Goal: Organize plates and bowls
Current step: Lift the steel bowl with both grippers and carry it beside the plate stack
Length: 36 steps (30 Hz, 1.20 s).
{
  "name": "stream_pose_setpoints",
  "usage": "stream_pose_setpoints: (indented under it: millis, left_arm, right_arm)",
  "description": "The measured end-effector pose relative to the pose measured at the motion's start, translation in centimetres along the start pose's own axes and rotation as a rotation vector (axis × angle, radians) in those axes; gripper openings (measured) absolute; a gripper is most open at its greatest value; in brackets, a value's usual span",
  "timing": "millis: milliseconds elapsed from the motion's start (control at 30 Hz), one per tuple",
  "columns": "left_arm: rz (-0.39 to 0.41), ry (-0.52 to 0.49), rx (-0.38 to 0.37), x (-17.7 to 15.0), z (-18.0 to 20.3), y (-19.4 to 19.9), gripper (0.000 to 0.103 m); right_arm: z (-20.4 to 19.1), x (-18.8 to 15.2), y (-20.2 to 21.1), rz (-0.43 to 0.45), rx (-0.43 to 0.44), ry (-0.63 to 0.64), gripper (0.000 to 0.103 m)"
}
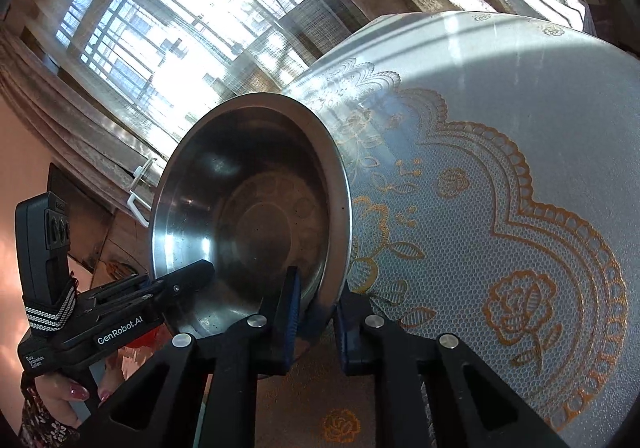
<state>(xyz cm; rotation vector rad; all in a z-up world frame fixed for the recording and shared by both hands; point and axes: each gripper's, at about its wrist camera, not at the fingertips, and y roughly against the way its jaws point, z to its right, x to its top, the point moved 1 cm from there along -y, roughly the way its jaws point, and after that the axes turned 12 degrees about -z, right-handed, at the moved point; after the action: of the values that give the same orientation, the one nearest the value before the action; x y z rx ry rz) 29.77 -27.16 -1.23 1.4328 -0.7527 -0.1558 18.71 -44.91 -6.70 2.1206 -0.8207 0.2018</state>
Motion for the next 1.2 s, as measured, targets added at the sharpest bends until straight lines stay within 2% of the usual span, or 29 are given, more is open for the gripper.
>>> stream_pose_setpoints:
  millis: [233, 400, 667, 900, 1033, 1200]
  left_arm:
    - [-0.010, 0.016, -0.027, -2.1, 0.3, 1.2, 0.023]
    - [0.029, -0.018, -0.014, -3.2, 1.1, 3.3, 0.023]
    - [0.107, -0.029, -0.061, -6.1, 2.0, 6.9, 0.023]
    - [0.188, 0.011, -0.072, -10.2, 1.7, 10.2, 0.023]
    - [0.240, 0.044, -0.069, -12.9, 0.7, 11.9, 0.023]
    - [0.266, 0.093, -0.069, -16.1, -1.1, 13.2, 0.023]
  right_arm:
    - [-0.3, -1.7, 1.4, 0.055, 0.023, -0.005, 0.014]
    - [-0.9, -2.8, 2.7, 0.085, 0.013, 0.031, 0.014]
    - [-1.8, -4.5, 6.1, 0.108, 0.028, 0.022, 0.015]
    - [-5.2, -8.0, 9.2, 0.186, -0.033, 0.126, 0.015]
    - [-7.5, -9.8, 10.4, 0.204, -0.043, 0.170, 0.015]
    - [-10.4, -11.9, 10.6, 0.205, -0.058, 0.234, 0.015]
